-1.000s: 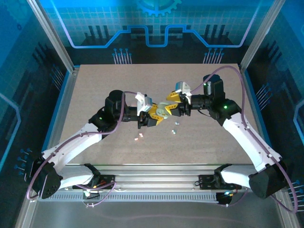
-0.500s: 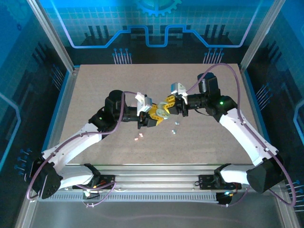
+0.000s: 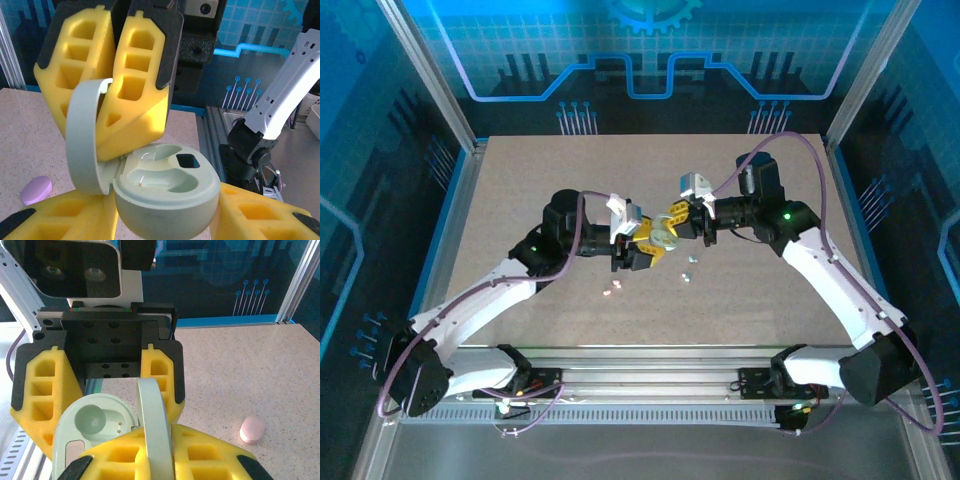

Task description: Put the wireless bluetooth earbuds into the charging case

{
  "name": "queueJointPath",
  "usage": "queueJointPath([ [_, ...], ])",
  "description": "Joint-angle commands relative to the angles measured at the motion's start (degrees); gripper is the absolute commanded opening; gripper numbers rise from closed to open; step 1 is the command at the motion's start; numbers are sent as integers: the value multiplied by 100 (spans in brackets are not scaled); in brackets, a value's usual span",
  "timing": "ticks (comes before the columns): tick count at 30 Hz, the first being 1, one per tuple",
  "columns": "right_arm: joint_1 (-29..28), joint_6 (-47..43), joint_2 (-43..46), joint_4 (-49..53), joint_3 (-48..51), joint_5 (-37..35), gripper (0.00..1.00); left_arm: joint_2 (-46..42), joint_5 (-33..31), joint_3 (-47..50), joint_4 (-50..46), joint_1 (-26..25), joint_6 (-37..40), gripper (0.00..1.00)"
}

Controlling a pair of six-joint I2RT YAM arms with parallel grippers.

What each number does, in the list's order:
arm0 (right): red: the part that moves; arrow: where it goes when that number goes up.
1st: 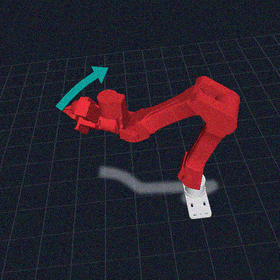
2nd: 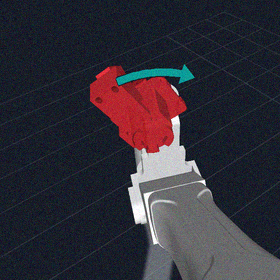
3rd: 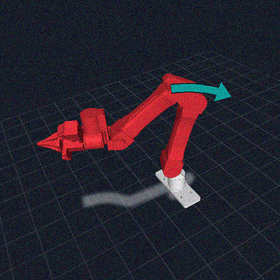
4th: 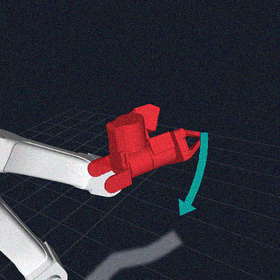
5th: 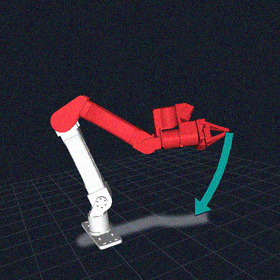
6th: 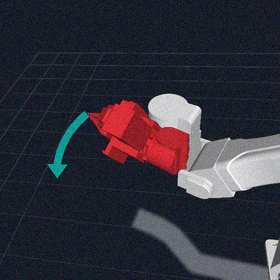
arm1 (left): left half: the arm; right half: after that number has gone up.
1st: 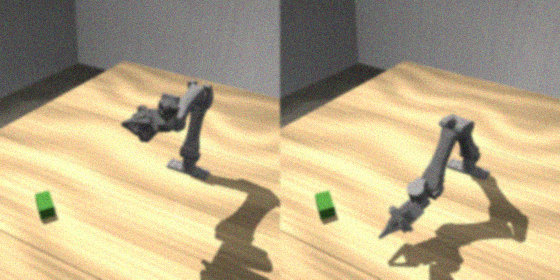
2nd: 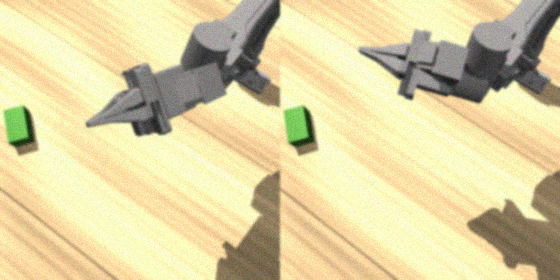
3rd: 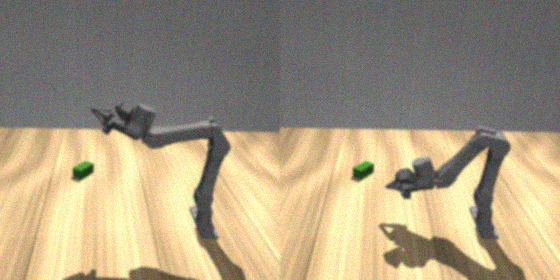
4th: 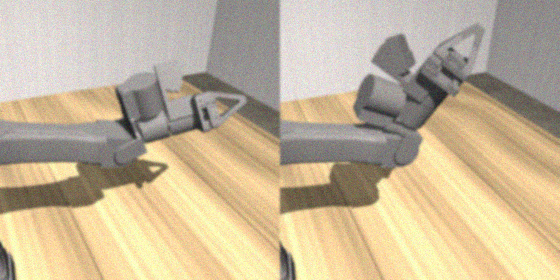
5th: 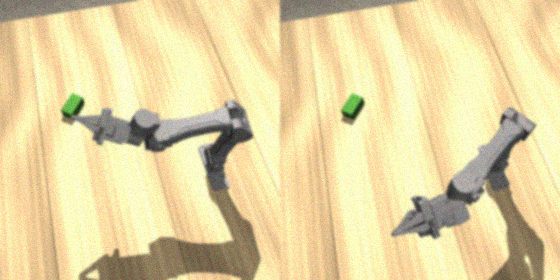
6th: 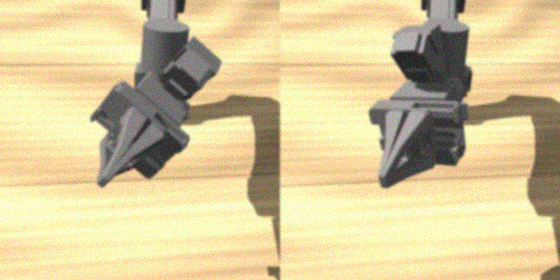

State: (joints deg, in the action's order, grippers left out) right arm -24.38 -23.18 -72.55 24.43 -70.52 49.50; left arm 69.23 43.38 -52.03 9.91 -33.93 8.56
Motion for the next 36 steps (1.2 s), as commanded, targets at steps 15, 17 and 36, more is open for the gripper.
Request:
queueJointPath([
  [15, -111, -81, 247, -333, 143, -428, 11, 205, -73, -89, 405, -100, -342, 57],
  [17, -111, -73, 268, -360, 162, -443, 11, 205, -65, -99, 355, -100, -316, 54],
  [36, -154, -125, 379, -544, 319, -564, 12, 247, -137, -140, 396, -117, -418, 55],
])
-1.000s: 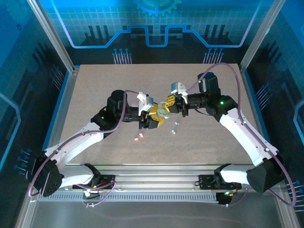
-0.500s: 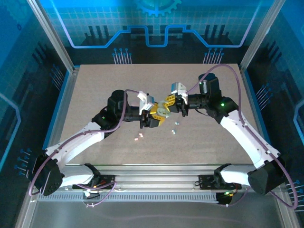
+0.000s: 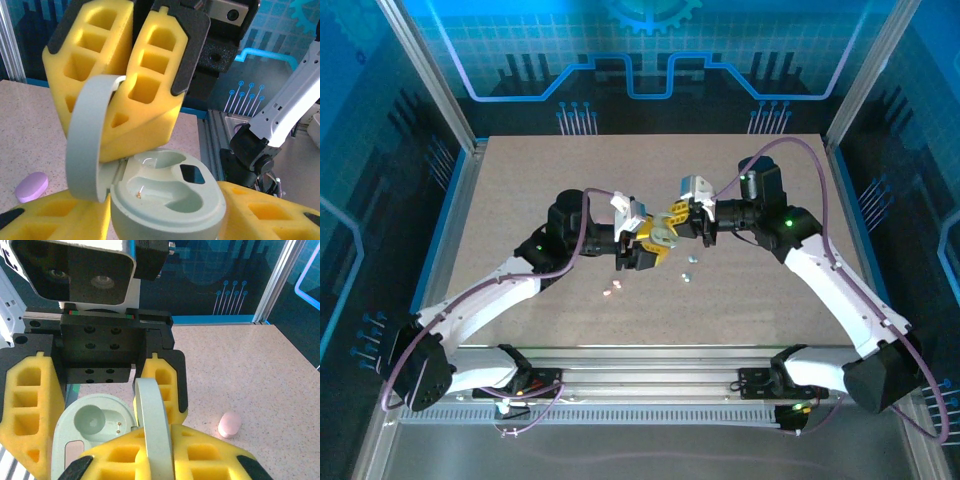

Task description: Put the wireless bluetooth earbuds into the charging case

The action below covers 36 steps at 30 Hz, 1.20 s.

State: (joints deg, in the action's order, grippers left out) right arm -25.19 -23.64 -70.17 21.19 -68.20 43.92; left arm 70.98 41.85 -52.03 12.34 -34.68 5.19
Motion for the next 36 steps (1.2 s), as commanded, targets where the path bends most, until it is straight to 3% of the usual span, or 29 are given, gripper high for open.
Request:
queueJointPath([
  [1, -69, -80, 144, -230, 97, -10, 12, 82, 8, -141, 147, -40, -80, 54],
  [9, -94, -97, 179, -264, 158, -83, 13, 92, -81, -132, 149, -40, -80, 44],
  [18, -119, -80, 193, -350, 201, -205, 13, 91, -72, -124, 243, -48, -170, 51],
  [23, -127, -80, 207, -359, 202, -215, 13, 109, -36, -143, 176, -51, -124, 46],
  [29, -126, -23, 207, -387, 202, -219, 13, 76, 10, -133, 65, -53, 9, 50],
  [36, -127, 42, 173, -412, 185, -213, 14, 75, -16, -158, 54, -52, 31, 48],
])
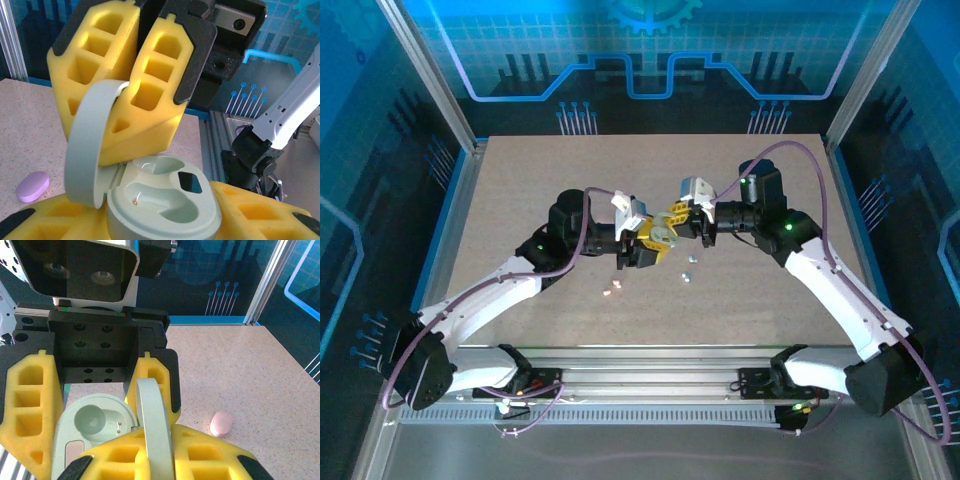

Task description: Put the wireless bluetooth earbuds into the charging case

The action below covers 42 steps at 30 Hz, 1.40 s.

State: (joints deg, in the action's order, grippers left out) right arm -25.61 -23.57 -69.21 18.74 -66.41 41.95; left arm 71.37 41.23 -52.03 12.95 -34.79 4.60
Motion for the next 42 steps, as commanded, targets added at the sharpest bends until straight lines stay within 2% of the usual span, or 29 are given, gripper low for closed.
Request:
queueJointPath([
  [1, -85, 52, 76, -178, 2, -14, 14, 35, 34, -158, -21, -42, 98, 48],
  [8, -75, 134, 69, -221, -12, -3, 14, 8, 25, -158, -78, -42, 147, 46],
  [18, -72, 192, 75, -196, -54, -16, 18, 17, 68, -117, 0, -37, 164, 32],
  [22, -70, 417, 100, -196, -121, -345, 30, -25, -14, 1, 178, -38, 197, 31],
  [26, 65, 1106, 178, -76, -287, -1312, 46, -88, -69, 241, 658, -42, 143, 31],
  [27, 139, 1249, 186, 25, -347, -1304, 48, -90, -100, 290, 714, -38, 126, 31],
  [32, 356, 1827, 381, 364, -563, -164, 63, -62, -459, 524, 1139, -37, 51, 30],
  [34, 389, 2071, 527, 434, -581, -65, 67, -62, -648, 633, 1388, -37, 3, 30],
  [40, 861, 3339, 978, 693, -380, -1119, 71, -79, -1102, 1007, 2075, -24, -126, 30],
  [42, 1054, 3693, 978, 1102, -337, -1632, 66, -96, -1162, 1050, 2170, -14, -139, 30],
])
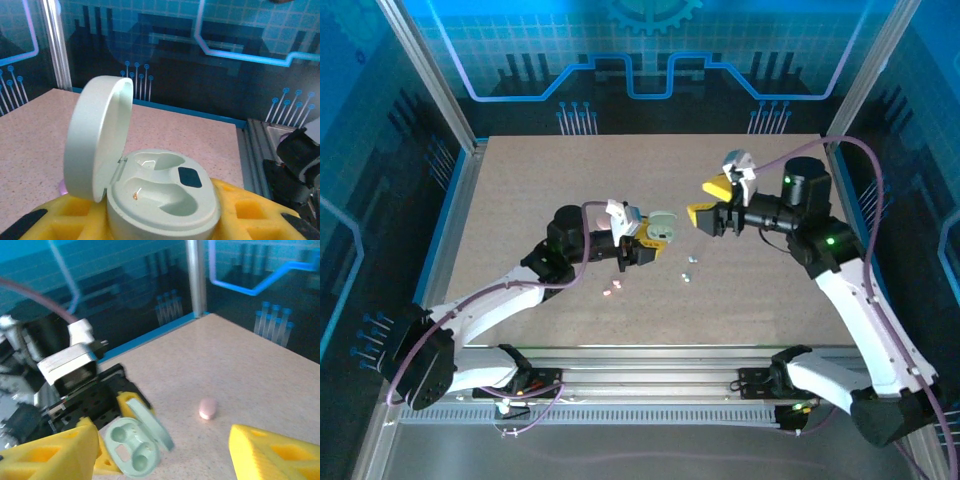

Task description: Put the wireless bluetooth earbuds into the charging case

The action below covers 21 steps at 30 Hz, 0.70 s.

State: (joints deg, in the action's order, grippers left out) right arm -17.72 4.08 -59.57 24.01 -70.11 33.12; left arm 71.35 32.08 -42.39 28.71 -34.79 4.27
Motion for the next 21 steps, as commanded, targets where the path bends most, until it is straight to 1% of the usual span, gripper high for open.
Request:
queueJointPath([
  [1, 397, 1105, -49, 858, 53, -954, 62, -116, -286, 97, 601, -17, -95, 30],
  [4, 706, 1785, -405, 1593, 241, -1434, 50, -169, -382, 155, 641, -8, -94, 30],
  [6, 826, 2036, -780, 1957, 448, -1379, 44, -209, -421, 176, 644, -2, -95, 30],
  [8, 833, 2202, -1127, 1889, 786, -1058, 40, -268, -448, 189, 643, -2, -117, 30],
  [10, 738, 2240, -1516, 1717, 1074, -878, 37, -297, -434, 179, 654, -9, -147, 30],
  [14, 376, 2135, -2382, 1628, 1168, -1389, 33, -350, -428, 161, 656, -4, -194, 30],
  [18, 16, 1830, -3112, 1656, 827, -1930, 33, -431, -464, 158, 606, -4, -197, 29],
  [21, -151, 1588, -3711, 1977, 330, -2250, 30, -506, -494, 179, 610, -4, -201, 29],
])
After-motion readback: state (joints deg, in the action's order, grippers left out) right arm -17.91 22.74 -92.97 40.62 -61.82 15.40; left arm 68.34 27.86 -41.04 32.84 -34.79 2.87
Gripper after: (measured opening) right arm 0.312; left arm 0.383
